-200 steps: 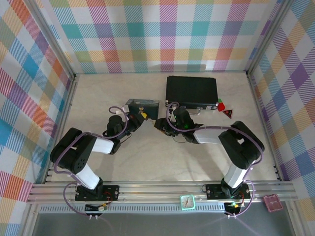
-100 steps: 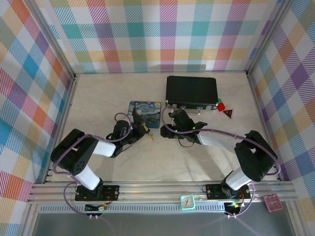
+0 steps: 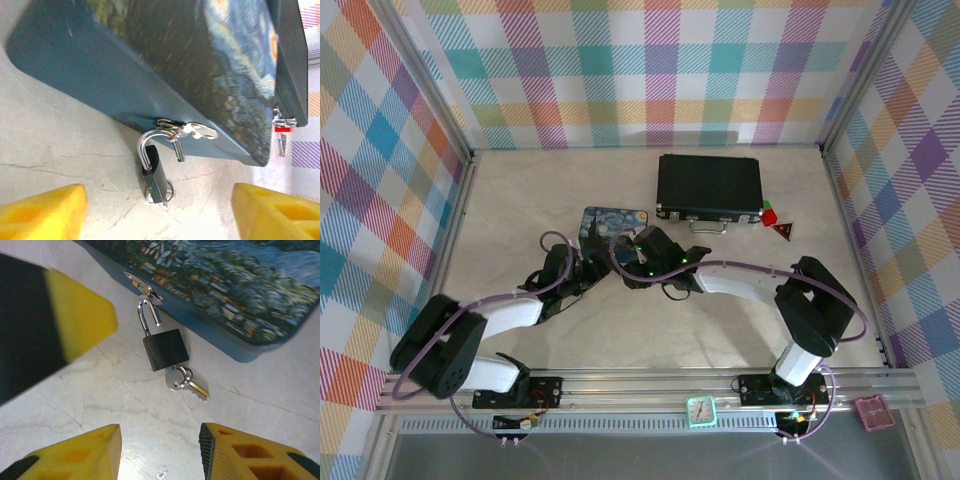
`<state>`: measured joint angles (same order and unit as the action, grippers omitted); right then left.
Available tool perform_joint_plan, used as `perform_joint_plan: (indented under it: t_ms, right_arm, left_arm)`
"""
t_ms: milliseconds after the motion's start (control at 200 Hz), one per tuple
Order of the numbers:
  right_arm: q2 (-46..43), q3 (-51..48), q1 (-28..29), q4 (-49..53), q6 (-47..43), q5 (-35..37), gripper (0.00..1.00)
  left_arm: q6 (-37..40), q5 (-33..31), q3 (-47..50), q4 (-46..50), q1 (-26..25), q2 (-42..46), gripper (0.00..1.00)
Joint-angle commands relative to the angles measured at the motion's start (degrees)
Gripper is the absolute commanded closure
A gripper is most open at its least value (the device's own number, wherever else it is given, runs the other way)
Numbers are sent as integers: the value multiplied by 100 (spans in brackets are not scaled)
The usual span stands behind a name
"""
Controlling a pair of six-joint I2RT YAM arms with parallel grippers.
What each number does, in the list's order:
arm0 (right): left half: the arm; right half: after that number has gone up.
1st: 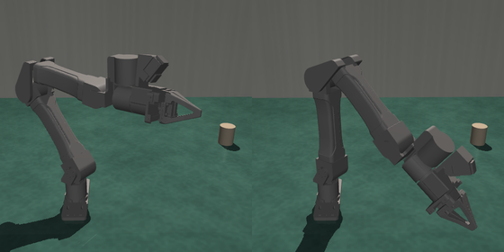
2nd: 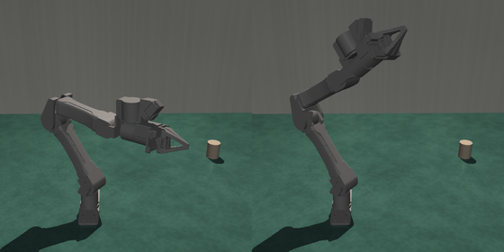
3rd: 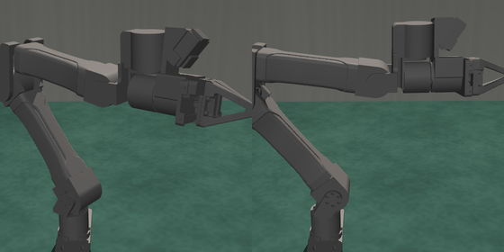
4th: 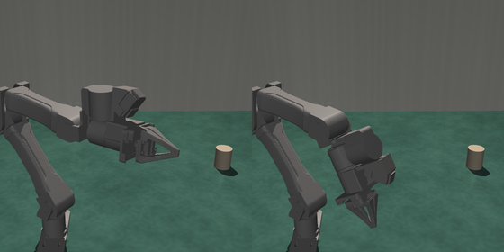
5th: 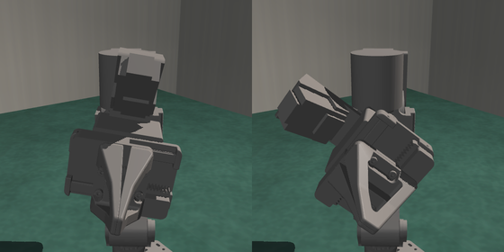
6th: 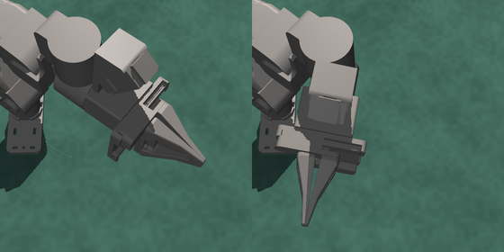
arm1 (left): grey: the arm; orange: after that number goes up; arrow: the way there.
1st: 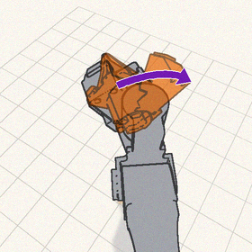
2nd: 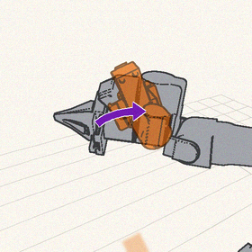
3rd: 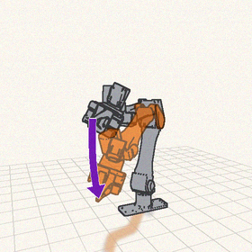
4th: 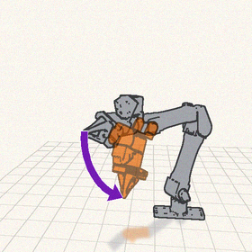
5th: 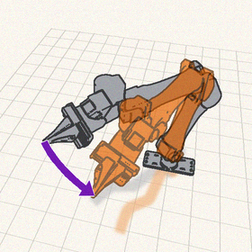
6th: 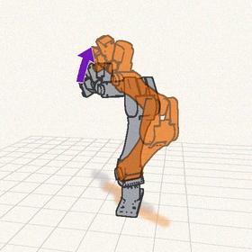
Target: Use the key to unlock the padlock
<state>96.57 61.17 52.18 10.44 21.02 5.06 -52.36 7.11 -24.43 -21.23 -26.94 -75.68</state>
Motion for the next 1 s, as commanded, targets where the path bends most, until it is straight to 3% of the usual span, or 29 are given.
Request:
perform_joint_plan:
  t_ms: [0, 175, 360, 515, 725, 995]
  right_arm:
    - [318, 455, 71, 312, -527, 84, 52]
    - [1052, 1301, 155, 843, -841, 217, 44]
    - [1696, 2026, 284, 1424, -1568, 760, 42]
    - [1878, 2125, 288, 1569, -2136, 950, 41]
    - [2013, 1928, 288, 1045, -2617, 1070, 43]
    - [2222, 1860, 284, 590, -2618, 980, 52]
  left_arm:
    - [227, -378, -225, 1376, 318, 618, 19]
    - [499, 19, -425, 2018, 1175, 1081, 12]
    - [594, 611, -617, 1934, 1874, 985, 12]
    - [639, 770, -634, 1763, 2083, 1030, 12]
    - [598, 979, -712, 1502, 2293, 862, 12]
    - [652, 965, -606, 1420, 2392, 1031, 12]
